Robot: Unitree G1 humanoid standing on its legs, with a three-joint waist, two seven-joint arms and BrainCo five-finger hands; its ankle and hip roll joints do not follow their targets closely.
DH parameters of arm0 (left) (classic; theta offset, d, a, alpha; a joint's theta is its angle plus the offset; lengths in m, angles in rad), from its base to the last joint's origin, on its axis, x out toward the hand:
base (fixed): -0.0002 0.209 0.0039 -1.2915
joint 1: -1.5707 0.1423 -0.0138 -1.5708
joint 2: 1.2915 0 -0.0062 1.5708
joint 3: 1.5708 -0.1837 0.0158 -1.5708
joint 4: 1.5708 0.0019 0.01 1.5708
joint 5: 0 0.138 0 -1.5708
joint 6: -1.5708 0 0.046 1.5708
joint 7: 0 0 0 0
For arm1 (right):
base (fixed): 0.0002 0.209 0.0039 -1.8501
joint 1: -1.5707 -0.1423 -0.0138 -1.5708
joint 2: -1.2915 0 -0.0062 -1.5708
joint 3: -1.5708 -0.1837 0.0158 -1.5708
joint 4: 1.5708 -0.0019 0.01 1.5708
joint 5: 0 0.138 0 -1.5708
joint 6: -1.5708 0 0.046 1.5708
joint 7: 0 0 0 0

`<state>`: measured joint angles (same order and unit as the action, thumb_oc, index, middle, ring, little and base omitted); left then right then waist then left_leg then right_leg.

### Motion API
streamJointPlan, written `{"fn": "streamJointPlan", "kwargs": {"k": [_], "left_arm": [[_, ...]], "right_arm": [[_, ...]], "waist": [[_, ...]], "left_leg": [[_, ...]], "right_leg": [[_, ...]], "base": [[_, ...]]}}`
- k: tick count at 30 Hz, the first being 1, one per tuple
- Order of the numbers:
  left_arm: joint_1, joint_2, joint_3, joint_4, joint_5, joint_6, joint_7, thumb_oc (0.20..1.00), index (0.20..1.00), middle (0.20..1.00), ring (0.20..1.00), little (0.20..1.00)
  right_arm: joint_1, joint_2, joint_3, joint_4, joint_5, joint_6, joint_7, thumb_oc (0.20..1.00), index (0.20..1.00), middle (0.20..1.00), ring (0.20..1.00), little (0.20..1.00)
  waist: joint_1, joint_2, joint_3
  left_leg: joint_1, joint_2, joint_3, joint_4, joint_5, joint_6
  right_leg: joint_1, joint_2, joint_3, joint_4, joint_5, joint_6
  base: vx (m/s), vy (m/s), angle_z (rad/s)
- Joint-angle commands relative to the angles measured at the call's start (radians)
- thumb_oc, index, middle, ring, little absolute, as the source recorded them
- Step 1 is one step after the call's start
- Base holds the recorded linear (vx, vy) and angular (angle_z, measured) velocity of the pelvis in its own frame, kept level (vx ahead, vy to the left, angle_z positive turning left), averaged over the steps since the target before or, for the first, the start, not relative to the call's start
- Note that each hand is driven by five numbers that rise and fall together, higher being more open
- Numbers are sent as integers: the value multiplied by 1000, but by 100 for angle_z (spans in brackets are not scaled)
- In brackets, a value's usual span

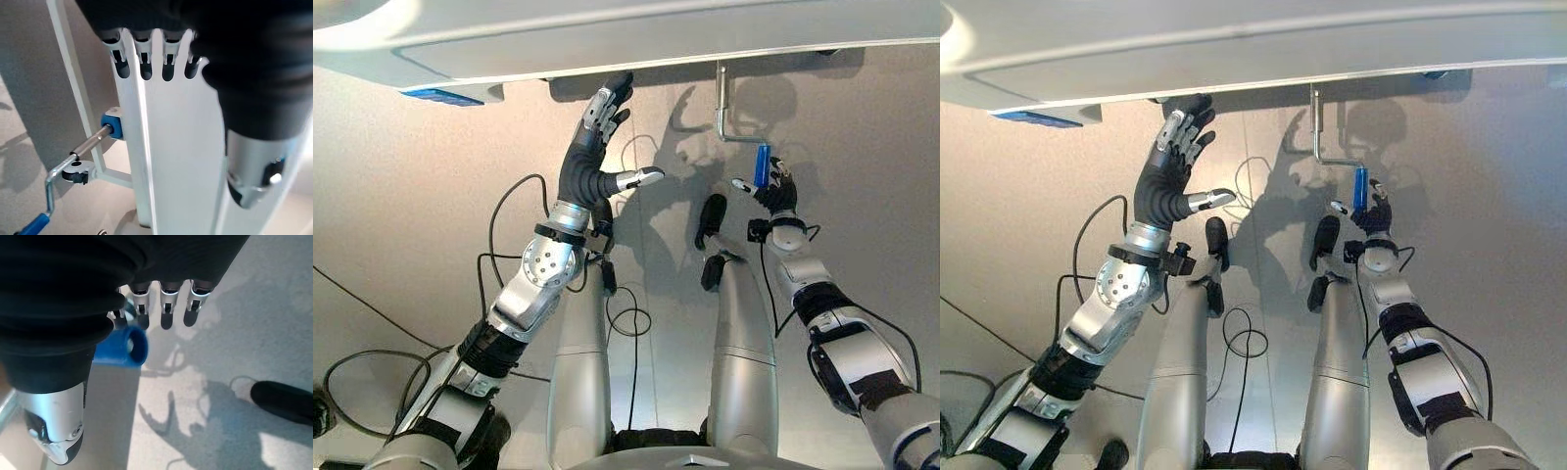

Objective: Raise the hospital bed

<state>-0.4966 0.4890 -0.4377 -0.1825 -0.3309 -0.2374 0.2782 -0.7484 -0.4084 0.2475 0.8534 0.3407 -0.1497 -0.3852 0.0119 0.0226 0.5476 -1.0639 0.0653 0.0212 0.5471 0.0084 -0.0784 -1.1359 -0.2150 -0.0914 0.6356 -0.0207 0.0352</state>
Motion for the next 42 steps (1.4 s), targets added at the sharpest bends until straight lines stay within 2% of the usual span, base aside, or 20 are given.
{"fn": "streamJointPlan", "kwargs": {"k": [1, 9, 18, 36, 37, 38, 39, 40, 41, 42], "left_arm": [[14, 1, 9, -155, -6, -21, 10, 1000, 1000, 1000, 1000, 1000], [1, 26, 0, -178, -41, -13, 19, 1000, 1000, 1000, 1000, 1000], [-6, 40, -8, -190, -69, -21, 24, 1000, 1000, 1000, 1000, 1000], [-130, 48, -83, -97, -176, -18, -53, 1000, 1000, 1000, 1000, 1000], [-130, 42, -89, -88, -190, -17, -58, 1000, 1000, 1000, 1000, 1000], [-140, 33, -98, -71, -215, -15, -72, 1000, 1000, 1000, 1000, 1000], [-141, 33, -98, -70, -215, -16, -72, 1000, 1000, 1000, 1000, 1000], [-143, 33, -103, -64, -217, -14, -74, 1000, 1000, 1000, 1000, 1000], [-155, 37, -109, -44, -224, -10, -82, 1000, 1000, 1000, 1000, 1000], [-162, 41, -112, -34, -221, -8, -84, 1000, 1000, 1000, 1000, 1000]], "right_arm": [[-26, -39, 29, -30, 51, -5, 3, 1000, 1000, 1000, 1000, 1000], [-198, -76, 69, 131, 159, 14, 40, 1000, 1000, 1000, 1000, 1000], [-309, -90, 95, 286, 188, 36, 68, 1000, 1000, 1000, 1000, 1000], [-309, -59, 110, 433, 212, 78, 165, 1000, 1000, 1000, 1000, 1000], [-303, -56, 115, 434, 215, 80, 177, 1000, 1000, 1000, 1000, 1000], [-305, -55, 117, 437, 223, 82, 192, 1000, 1000, 1000, 1000, 1000], [-305, -55, 117, 438, 223, 82, 192, 1000, 1000, 1000, 1000, 1000], [-302, -54, 118, 441, 225, 85, 196, 1000, 1000, 1000, 1000, 1000], [-307, -55, 123, 442, 222, 86, 204, 1000, 1000, 1000, 1000, 1000], [-308, -55, 124, 444, 223, 87, 208, 1000, 1000, 1000, 1000, 1000]], "waist": [[-2, 9, -28], [8, 1, -28], [21, 5, -28], [24, 33, -28], [22, 33, -28], [22, 36, -28], [23, 36, -28], [22, 37, -28], [20, 38, -28], [20, 39, -28]], "left_leg": [[-60, -15, -33, -57, 20, 17], [-89, -20, -31, -48, 16, 19], [-104, -28, -28, -42, 15, 20], [-123, -37, -18, -18, 18, 25], [-106, -37, -23, -5, -16, 19], [-128, -39, -18, -11, 19, 25], [-128, -39, -18, -11, 19, 25], [-110, -39, -23, -3, -14, 19], [-132, -39, -18, -7, 20, 25], [-133, -39, -17, -6, 20, 25]], "right_leg": [[11, -17, -16, -54, 71, 78], [-15, -17, -18, -50, 71, 74], [-29, -17, -17, -46, 71, 73], [-51, -17, -9, -19, 71, 71], [-39, -15, -4, -2, 40, 80], [-58, -15, -8, -11, 70, 71], [-58, -15, -8, -11, 70, 71], [-42, -14, -2, 1, 39, 80], [-62, -14, -7, -7, 69, 71], [-64, -14, -7, -5, 68, 70]], "base": [[0, 0, 0], [4, 0, 0], [0, 0, 0], [3, 0, 0], [0, 0, 0], [0, 0, 0], [0, 0, 0], [0, 0, 0], [0, 0, 0], [0, 0, 0]]}}
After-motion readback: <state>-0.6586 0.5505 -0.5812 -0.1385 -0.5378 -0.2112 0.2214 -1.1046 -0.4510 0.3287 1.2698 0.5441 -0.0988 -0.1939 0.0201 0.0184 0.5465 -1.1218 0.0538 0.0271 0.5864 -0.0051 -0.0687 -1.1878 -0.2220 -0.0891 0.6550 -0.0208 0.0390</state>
